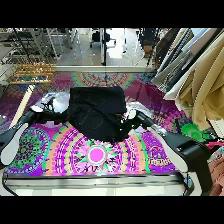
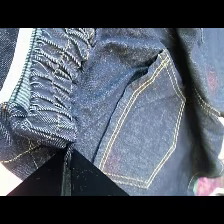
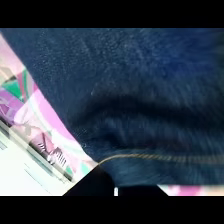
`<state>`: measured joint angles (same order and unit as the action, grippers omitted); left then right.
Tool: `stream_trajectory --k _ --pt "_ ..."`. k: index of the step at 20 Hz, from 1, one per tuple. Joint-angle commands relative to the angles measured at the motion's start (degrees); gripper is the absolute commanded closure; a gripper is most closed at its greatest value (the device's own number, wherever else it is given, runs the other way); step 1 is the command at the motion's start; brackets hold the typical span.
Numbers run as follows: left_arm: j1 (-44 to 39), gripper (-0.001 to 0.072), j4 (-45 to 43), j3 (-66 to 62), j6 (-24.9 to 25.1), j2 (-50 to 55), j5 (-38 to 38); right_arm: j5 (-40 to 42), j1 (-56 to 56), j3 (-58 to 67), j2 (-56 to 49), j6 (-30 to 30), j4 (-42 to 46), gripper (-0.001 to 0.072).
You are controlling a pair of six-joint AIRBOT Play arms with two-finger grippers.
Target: Fold the clothes and pants, and hang the long-sleeved shirts on hangers.
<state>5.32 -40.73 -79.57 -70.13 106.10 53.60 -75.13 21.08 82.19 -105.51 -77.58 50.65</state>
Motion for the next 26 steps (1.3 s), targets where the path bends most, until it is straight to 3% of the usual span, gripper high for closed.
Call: stream_trajectory --k 1,18,22,24,26 --pt "0.35 0.0705 0.33 -0.11 0.04 -0.26 2.93 -0.55 -0.42 0.07 6.38 -1.27 7.48 0.0686" --pt "3.98 0.0706 -0.72 -0.11 7.45 -15.21 20.2 -4.33 -0.72 0.22 27.02 0.72 20.94 0.0689" --pt "4.79 0.0705 8.85 -0.98 11.72 -28.11 21.44 -3.63 -0.72 4.48 40.19 0.28 28.87 0.0689" --pt "5.16 0.0705 16.59 -3.78 12.83 -34.8 22.18 -2.56 -0.72 9.7 46.93 0.28 29.33 0.069" --pt "5.14 0.0705 17.57 -6.88 12.94 -40.17 22.1 -1.29 -0.72 13.62 51.54 0.04 27.65 0.0688"
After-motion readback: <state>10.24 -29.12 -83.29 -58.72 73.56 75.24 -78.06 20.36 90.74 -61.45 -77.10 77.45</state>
